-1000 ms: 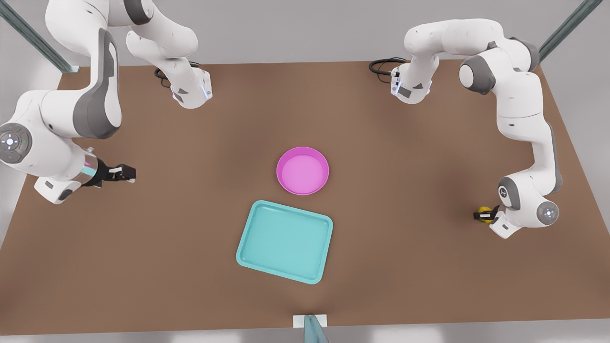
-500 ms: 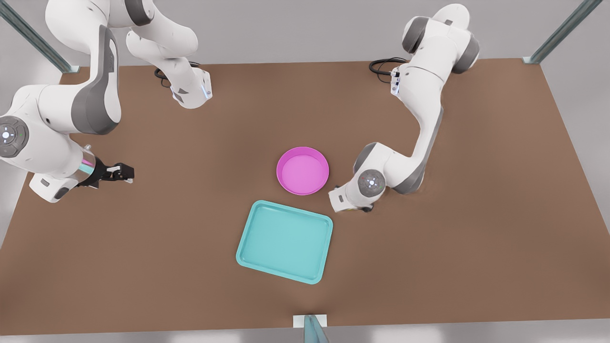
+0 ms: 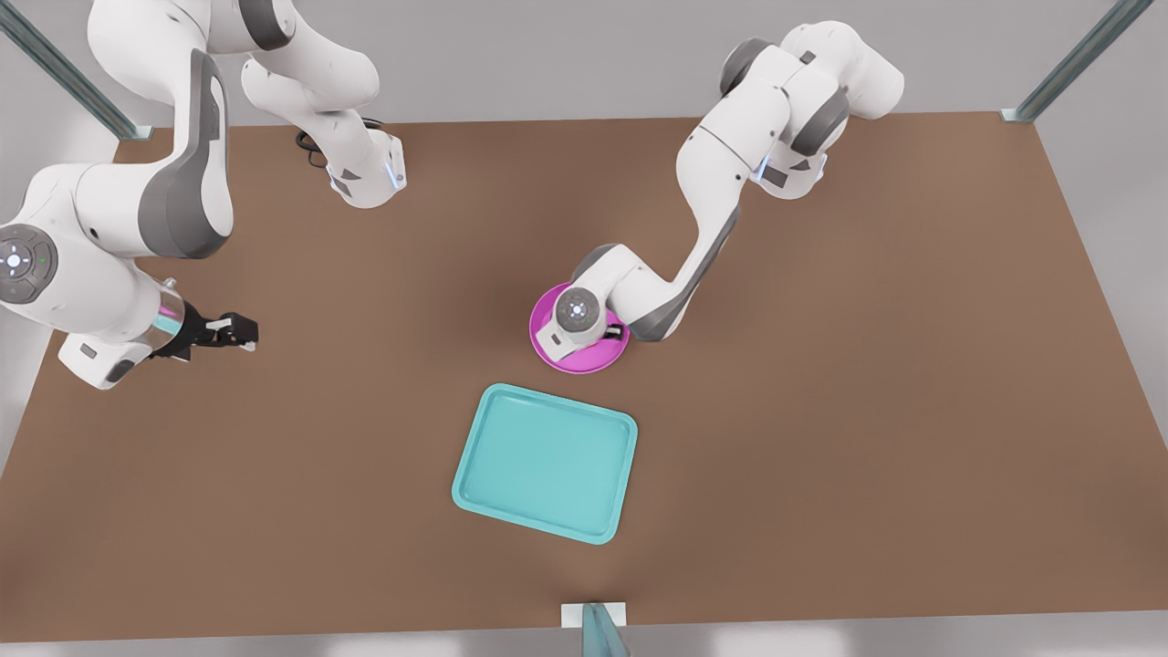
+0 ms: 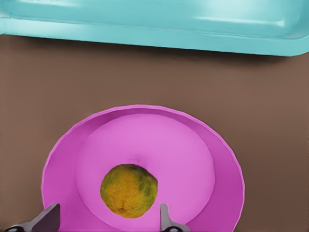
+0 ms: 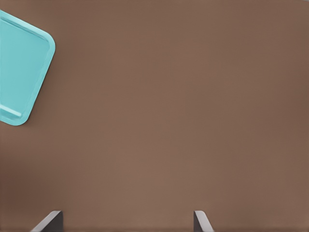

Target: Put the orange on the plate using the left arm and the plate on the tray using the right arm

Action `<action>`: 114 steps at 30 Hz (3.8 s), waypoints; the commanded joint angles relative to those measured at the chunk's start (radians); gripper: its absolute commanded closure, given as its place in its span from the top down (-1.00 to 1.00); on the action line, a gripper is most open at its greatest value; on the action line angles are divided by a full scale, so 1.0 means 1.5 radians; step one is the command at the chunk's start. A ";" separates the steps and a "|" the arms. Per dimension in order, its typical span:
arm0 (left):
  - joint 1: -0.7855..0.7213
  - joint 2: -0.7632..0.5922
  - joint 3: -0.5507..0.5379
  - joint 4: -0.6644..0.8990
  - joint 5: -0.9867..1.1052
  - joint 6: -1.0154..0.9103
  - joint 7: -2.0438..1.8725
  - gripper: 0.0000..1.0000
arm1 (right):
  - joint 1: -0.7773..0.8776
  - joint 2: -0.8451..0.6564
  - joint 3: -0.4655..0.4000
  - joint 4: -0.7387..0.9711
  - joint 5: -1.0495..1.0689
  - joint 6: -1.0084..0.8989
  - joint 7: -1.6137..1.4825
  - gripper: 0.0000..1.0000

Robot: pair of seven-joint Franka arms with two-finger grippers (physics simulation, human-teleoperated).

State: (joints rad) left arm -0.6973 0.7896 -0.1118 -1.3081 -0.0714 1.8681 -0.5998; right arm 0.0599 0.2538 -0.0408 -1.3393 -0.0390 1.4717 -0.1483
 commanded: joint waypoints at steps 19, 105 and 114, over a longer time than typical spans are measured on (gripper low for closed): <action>0.363 -0.370 0.164 -0.003 0.091 -0.283 0.525 1.00 | 0.231 -0.060 0.094 -0.665 0.583 0.701 0.000 1.00; 0.362 -0.366 0.176 -0.006 0.082 -0.306 0.522 1.00 | 0.169 0.368 0.046 -0.051 0.477 0.548 -0.033 1.00; 0.355 -0.360 0.170 -0.003 0.077 -0.341 0.522 1.00 | 0.113 0.119 -0.023 0.128 -0.045 -0.059 -0.027 1.00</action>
State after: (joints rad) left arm -0.1639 0.2504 0.1431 -1.3132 0.0442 1.3912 0.1852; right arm 0.2395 0.4751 -0.0773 -1.1512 0.0579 1.7088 -0.1899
